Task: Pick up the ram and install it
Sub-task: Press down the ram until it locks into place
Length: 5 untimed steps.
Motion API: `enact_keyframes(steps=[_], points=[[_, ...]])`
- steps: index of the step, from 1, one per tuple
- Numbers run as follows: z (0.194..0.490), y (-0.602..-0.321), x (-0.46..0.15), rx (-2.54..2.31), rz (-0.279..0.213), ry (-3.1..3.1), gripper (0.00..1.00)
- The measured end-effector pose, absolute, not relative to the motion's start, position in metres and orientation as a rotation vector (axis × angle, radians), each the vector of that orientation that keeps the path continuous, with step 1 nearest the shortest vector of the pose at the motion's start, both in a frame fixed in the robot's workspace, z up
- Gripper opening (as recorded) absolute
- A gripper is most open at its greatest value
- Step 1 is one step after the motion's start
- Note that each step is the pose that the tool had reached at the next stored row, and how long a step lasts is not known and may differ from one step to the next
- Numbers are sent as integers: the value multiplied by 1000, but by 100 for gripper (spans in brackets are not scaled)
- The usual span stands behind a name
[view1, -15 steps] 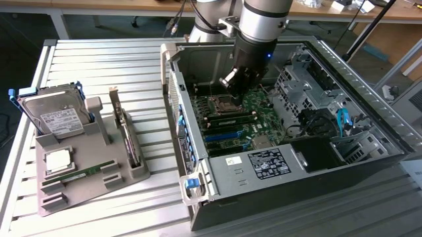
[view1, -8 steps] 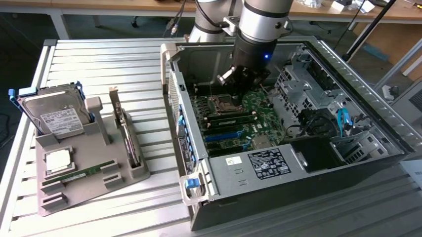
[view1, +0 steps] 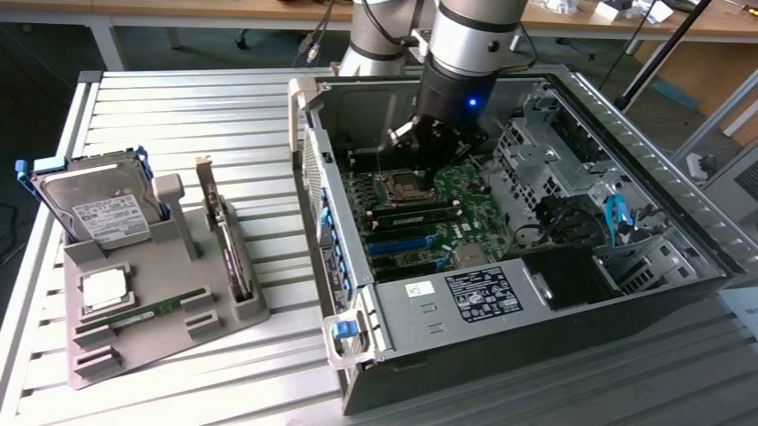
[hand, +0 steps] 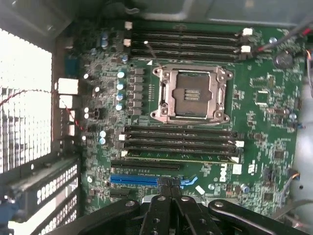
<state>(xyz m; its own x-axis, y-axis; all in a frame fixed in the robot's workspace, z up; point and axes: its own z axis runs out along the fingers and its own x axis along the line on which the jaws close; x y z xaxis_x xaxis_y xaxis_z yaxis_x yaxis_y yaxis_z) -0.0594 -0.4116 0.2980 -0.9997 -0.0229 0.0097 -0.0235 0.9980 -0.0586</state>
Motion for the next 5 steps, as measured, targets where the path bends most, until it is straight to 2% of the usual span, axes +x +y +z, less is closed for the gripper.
enact_keyframes(steps=[5], points=[[298,-412,-59,-38,92,-3130,11]])
